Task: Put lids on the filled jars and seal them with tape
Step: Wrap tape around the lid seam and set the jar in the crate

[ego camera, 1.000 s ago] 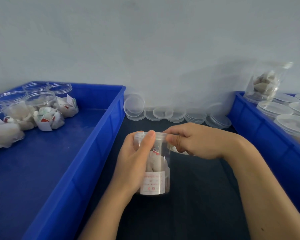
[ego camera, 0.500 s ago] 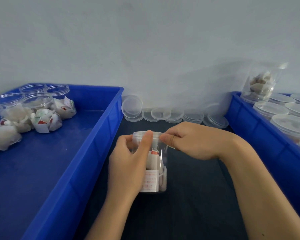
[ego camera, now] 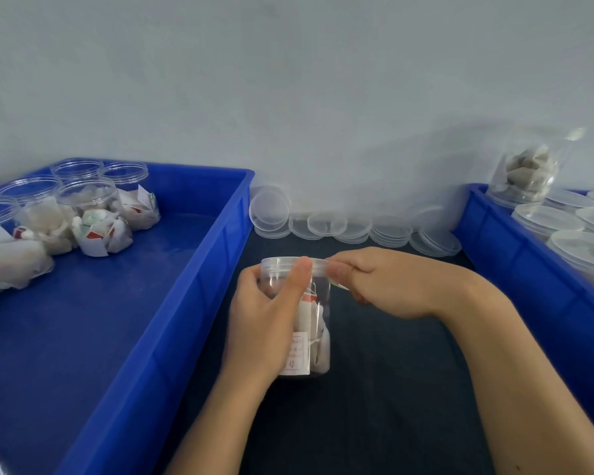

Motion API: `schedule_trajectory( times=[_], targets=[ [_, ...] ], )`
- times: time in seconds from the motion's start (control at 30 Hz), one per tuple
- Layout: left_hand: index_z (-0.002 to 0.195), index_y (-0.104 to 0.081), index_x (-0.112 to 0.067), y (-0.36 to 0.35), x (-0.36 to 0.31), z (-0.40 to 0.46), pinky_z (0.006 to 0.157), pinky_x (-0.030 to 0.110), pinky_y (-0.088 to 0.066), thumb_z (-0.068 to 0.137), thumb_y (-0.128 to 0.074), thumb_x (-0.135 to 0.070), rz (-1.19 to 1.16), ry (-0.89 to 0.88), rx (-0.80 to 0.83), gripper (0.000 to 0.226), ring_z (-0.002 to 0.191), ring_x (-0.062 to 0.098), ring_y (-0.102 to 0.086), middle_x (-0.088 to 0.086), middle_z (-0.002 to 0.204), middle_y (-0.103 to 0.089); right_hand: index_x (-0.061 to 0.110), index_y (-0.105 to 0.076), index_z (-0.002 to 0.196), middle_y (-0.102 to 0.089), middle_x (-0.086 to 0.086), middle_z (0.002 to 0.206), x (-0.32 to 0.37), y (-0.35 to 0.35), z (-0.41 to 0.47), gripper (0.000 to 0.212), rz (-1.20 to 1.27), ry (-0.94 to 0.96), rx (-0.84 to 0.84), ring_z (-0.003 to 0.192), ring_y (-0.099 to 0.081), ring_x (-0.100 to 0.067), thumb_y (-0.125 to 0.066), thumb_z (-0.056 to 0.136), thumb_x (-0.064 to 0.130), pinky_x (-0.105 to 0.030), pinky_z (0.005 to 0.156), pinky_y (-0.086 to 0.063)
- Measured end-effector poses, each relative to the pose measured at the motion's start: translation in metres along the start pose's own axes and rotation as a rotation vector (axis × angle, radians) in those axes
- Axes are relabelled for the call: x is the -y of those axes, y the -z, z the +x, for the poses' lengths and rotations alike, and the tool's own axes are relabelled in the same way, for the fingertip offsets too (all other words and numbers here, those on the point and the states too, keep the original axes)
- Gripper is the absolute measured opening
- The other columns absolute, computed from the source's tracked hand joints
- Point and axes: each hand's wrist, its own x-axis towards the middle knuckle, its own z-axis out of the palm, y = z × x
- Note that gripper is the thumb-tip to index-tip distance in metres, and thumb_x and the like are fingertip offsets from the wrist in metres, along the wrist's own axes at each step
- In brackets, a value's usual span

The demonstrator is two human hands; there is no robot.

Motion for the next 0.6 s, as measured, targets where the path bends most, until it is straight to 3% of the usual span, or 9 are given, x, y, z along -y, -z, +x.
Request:
schedule_trajectory(
  times=[0.1, 0.2, 0.33, 0.43, 0.53, 0.6],
  targets=[
    [0.113, -0.066, -0.025, 0.0015, -0.0001, 0.0004, 0.067, 0.032, -0.061, 0.07, -0.07, -0.082, -0.013, 0.029, 0.028, 0.071, 0.078, 0.016, -0.08, -0.001, 0.094, -0.081, 0.042, -0.063, 0.106, -0.053, 0.014, 0.075, -0.0026, -0.0022, 0.0034, 0.035, -0.009, 0.003, -0.002, 0.07, -0.051, -0.005, -0.034, 0.109, 0.06, -0.029, 0.076, -0.042],
    [0.113, -0.068, -0.022, 0.0022, 0.0007, 0.0011, 0.074, 0.04, -0.065, 0.072, -0.069, -0.083, -0.023, 0.033, 0.08, 0.073, 0.083, 0.02, -0.08, 0.003, 0.097, -0.081, 0.033, -0.06, 0.099, -0.053, 0.011, 0.076, -0.0046, -0.0013, 0.0041, 0.041, -0.017, 0.016, 0.019, 0.07, -0.05, -0.008, -0.033, 0.107, 0.062, -0.031, 0.075, -0.045],
    [0.115, -0.068, -0.019, 0.0047, 0.0025, 0.0033, 0.061, 0.025, -0.062, 0.068, -0.066, -0.078, -0.055, -0.014, 0.138, 0.076, 0.079, 0.02, -0.081, 0.003, 0.095, -0.081, 0.022, -0.06, 0.1, -0.051, 0.009, 0.072, -0.0059, -0.0001, 0.0039, 0.049, 0.028, -0.012, 0.068, 0.069, -0.048, -0.012, -0.034, 0.106, 0.064, -0.035, 0.077, -0.047],
    [0.121, -0.065, -0.017, 0.0057, 0.0032, 0.0027, 0.061, 0.025, -0.062, 0.075, -0.064, -0.075, -0.065, -0.013, 0.205, 0.074, 0.081, 0.022, -0.081, 0.003, 0.096, -0.081, 0.023, -0.057, 0.094, -0.053, 0.008, 0.074, -0.0063, 0.0008, 0.0014, 0.049, 0.027, -0.021, 0.085, 0.071, -0.05, -0.014, -0.035, 0.105, 0.065, -0.038, 0.079, -0.048],
    [0.121, -0.059, -0.029, 0.003, 0.0041, 0.0006, 0.062, 0.023, -0.061, 0.079, -0.064, -0.085, -0.027, -0.011, 0.199, 0.071, 0.086, 0.013, -0.08, -0.006, 0.103, -0.078, 0.013, -0.057, 0.096, -0.052, 0.01, 0.07, -0.007, 0.0025, -0.0011, 0.055, 0.01, -0.001, 0.059, 0.064, -0.049, -0.01, -0.035, 0.106, 0.063, -0.034, 0.073, -0.047],
    [0.115, -0.056, -0.042, 0.0007, 0.0042, 0.0022, 0.071, 0.023, -0.057, 0.068, -0.06, -0.096, 0.094, -0.064, 0.155, 0.07, 0.097, 0.003, -0.073, -0.018, 0.117, -0.063, 0.011, -0.058, 0.095, -0.05, 0.014, 0.064, -0.0061, 0.0035, -0.0019, 0.056, 0.002, 0.02, 0.017, 0.057, -0.045, -0.004, -0.035, 0.107, 0.061, -0.029, 0.07, -0.043]
  ],
)
